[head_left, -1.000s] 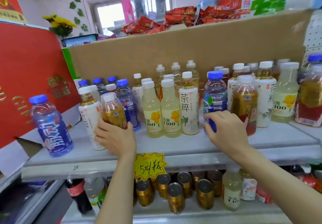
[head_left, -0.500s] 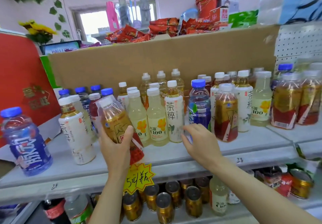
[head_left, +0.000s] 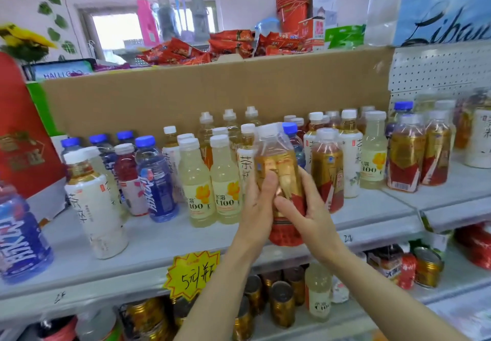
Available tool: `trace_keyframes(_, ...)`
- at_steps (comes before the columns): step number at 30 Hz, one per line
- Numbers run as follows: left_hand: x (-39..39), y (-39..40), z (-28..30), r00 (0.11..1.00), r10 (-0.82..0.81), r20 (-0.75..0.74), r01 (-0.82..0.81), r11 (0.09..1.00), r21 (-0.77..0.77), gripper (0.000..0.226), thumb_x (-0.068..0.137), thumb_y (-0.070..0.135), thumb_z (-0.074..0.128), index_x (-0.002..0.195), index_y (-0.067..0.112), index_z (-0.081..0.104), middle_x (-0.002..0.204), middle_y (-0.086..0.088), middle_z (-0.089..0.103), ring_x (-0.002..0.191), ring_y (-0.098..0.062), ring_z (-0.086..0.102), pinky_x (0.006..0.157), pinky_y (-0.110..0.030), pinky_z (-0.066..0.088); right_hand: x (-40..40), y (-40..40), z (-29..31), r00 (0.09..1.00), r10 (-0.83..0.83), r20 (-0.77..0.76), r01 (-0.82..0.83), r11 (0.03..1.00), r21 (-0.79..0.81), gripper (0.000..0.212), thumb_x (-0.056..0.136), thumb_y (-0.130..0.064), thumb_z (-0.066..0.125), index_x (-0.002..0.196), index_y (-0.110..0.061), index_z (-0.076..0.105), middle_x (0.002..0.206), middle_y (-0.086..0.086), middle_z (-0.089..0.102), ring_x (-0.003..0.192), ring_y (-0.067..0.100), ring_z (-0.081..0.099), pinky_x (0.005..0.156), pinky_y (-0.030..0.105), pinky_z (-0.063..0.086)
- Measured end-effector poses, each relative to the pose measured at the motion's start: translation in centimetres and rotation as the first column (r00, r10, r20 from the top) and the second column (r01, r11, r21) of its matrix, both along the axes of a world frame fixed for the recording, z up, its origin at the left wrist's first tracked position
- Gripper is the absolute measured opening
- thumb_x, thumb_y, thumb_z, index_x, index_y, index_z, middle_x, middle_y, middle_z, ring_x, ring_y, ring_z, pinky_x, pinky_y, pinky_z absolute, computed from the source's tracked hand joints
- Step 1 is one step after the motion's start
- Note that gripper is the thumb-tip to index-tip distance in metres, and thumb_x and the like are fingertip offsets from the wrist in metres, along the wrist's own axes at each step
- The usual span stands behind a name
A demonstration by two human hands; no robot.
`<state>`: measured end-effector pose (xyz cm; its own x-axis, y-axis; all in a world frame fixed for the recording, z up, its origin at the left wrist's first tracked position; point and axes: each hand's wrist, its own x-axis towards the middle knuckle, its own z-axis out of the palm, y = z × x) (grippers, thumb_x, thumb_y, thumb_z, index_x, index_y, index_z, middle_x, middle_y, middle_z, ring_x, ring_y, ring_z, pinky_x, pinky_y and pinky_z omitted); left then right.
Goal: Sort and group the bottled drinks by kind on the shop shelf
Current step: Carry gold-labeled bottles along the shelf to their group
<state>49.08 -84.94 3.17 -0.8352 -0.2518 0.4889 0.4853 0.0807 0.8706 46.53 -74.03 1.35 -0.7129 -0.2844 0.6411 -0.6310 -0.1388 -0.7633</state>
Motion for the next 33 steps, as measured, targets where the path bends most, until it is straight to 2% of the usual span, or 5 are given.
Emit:
trace_keyframes(3, -0.5, 1.0, -0.7, 0.998, -0.038, 0.058, 0.042, 0.997, -0.069, 0.037, 0.092, 0.069, 0.048, 0.127, 0.056, 0.054, 0.128, 0.006, 0.064, 0.122, -0.015, 0.061, 0.106, -0.044, 0.048, 0.3, 1.3, -0.7, 0.996, -0.079, 0.033, 0.079, 0.997, -0.017, 0.066, 0.072, -0.059, 0.063, 0.132, -0.046, 0.041, 0.114, -0.035, 0.059, 0.109, -0.006, 0.059, 0.083, 0.01, 0.048)
trace_keyframes(7, -1.8, 1.1, -2.0, 0.989, 0.151, -0.011, -0.149, 0.959, -0.24, 0.074, 0.082, 0.086, 0.03, 0.131, 0.036, 0.055, 0.128, 0.011, 0.051, 0.13, -0.009, 0.041, 0.114, -0.043, 0.035, 0.3, 2.7, -2.3, 0.982, -0.18, 0.056, 0.183, 0.982, -0.042, 0.072, 0.074, -0.059, 0.064, 0.139, -0.036, 0.045, 0.12, -0.02, 0.063, 0.11, 0.004, 0.063, 0.09, 0.03, 0.055)
trace_keyframes(21, -7.7, 9.4, -4.1, 0.892, 0.442, -0.099, -0.443, 0.807, -0.39, 0.058, 0.1, 0.03, 0.059, 0.152, 0.018, 0.036, 0.148, 0.006, 0.044, 0.133, -0.001, 0.038, 0.105, -0.004, 0.029, -2.4, 13.1, -4.2, 0.94, -0.328, 0.094, 0.336, 0.938, -0.087, 0.056, 0.081, -0.054, 0.064, 0.133, -0.043, 0.048, 0.118, -0.016, 0.065, 0.108, 0.01, 0.065, 0.091, 0.047, 0.056)
trace_keyframes(26, -12.2, 13.1, -3.2, 0.876, 0.447, 0.18, -0.378, 0.869, -0.32, 0.106, 0.09, 0.036, 0.071, 0.16, 0.02, -0.007, 0.167, -0.005, 0.014, 0.152, -0.023, 0.021, 0.122, -0.045, 0.026, -4.4, 17.1, -5.1, 0.935, -0.325, 0.144, 0.342, 0.934, -0.107, 0.066, 0.078, -0.057, 0.064, 0.138, -0.035, 0.046, 0.118, -0.015, 0.065, 0.109, 0.009, 0.064, 0.093, 0.047, 0.055)
trace_keyframes(33, -15.1, 14.5, -3.9, 0.745, 0.661, 0.09, -0.612, 0.73, -0.304, 0.09, 0.081, 0.036, 0.081, 0.147, 0.014, 0.023, 0.145, -0.013, 0.042, 0.133, -0.033, 0.043, 0.11, -0.05, 0.039, -7.6, 25.0, -5.7, 0.94, -0.31, 0.14, 0.321, 0.945, -0.063, 0.069, 0.076, -0.057, 0.065, 0.134, -0.023, 0.05, 0.114, -0.011, 0.068, 0.105, 0.012, 0.067, 0.091, 0.047, 0.056)
